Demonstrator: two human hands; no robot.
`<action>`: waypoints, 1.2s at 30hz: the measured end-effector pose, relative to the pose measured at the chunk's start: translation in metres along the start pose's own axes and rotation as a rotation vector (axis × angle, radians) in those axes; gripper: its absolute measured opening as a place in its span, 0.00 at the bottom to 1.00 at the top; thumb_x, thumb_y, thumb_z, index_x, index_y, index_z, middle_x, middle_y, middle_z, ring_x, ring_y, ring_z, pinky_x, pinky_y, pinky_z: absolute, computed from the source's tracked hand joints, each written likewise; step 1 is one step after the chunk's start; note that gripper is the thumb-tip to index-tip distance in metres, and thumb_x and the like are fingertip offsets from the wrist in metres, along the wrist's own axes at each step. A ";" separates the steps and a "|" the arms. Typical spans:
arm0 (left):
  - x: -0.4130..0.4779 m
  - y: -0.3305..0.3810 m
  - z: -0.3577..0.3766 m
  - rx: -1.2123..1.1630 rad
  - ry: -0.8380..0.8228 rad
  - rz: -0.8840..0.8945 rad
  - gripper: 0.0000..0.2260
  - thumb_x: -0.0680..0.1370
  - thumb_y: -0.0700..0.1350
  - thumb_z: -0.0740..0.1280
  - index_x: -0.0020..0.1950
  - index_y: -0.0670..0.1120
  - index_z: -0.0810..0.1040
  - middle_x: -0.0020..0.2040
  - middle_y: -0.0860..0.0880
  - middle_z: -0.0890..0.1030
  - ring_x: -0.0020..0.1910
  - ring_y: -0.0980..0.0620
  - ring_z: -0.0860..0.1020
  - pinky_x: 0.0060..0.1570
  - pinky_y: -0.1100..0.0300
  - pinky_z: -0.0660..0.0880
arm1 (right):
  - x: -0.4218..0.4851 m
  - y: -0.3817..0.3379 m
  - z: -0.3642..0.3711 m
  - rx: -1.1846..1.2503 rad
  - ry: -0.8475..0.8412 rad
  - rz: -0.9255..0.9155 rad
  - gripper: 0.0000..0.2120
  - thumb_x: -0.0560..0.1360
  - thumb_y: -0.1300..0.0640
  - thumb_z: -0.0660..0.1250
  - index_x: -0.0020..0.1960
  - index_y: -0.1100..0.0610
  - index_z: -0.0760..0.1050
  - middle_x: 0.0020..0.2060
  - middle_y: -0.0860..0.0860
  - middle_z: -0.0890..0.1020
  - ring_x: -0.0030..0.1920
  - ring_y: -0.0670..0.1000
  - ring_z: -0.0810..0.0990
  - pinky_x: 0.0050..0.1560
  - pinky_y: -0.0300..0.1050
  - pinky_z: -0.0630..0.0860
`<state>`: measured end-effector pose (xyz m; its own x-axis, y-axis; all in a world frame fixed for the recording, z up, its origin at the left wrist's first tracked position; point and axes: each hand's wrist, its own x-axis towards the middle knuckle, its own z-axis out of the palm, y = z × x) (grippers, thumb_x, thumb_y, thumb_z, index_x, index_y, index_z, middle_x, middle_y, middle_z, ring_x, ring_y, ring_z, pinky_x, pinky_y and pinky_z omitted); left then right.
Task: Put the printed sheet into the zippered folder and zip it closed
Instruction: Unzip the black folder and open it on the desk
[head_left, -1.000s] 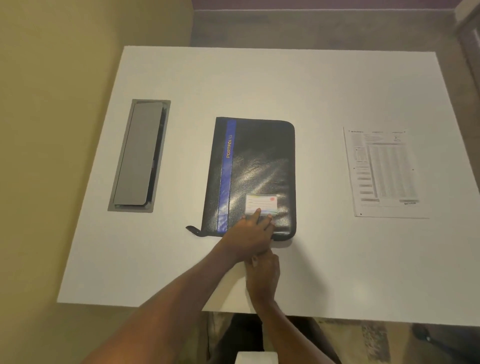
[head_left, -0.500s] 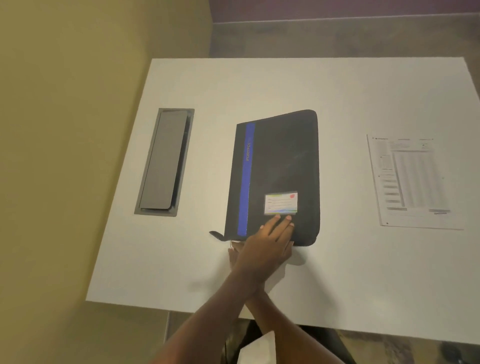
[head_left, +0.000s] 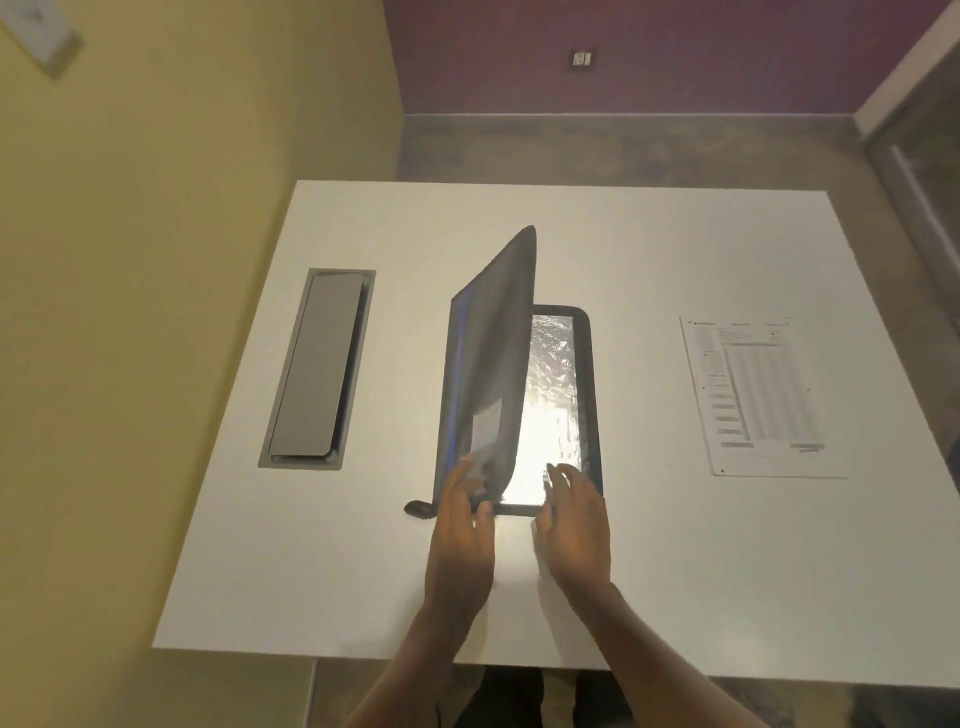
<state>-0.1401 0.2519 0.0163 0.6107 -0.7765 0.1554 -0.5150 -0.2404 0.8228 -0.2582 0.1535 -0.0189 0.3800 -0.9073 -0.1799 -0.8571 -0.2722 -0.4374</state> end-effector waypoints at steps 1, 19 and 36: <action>0.000 0.000 -0.006 -0.064 0.030 -0.034 0.18 0.88 0.51 0.57 0.75 0.48 0.72 0.74 0.52 0.76 0.73 0.54 0.76 0.69 0.56 0.77 | 0.007 0.003 -0.003 -0.067 -0.019 -0.029 0.27 0.81 0.55 0.67 0.79 0.52 0.68 0.78 0.50 0.70 0.79 0.53 0.67 0.79 0.48 0.64; 0.037 -0.062 -0.084 -0.235 0.765 -0.753 0.09 0.87 0.46 0.61 0.52 0.43 0.76 0.49 0.42 0.81 0.49 0.40 0.81 0.49 0.56 0.73 | 0.044 0.016 -0.031 -0.431 -0.332 -0.090 0.30 0.81 0.49 0.65 0.79 0.46 0.57 0.78 0.50 0.62 0.79 0.53 0.61 0.60 0.50 0.77; 0.053 -0.137 -0.120 0.402 0.190 -0.988 0.20 0.85 0.43 0.62 0.78 0.51 0.73 0.63 0.35 0.83 0.56 0.30 0.82 0.57 0.36 0.80 | 0.053 0.024 -0.026 -0.482 -0.386 -0.091 0.33 0.83 0.46 0.63 0.83 0.44 0.50 0.82 0.50 0.56 0.81 0.53 0.58 0.62 0.51 0.77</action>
<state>0.0347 0.3138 -0.0230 0.9291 -0.0404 -0.3675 0.1173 -0.9104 0.3967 -0.2675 0.0903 -0.0159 0.4802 -0.7167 -0.5058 -0.8416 -0.5390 -0.0352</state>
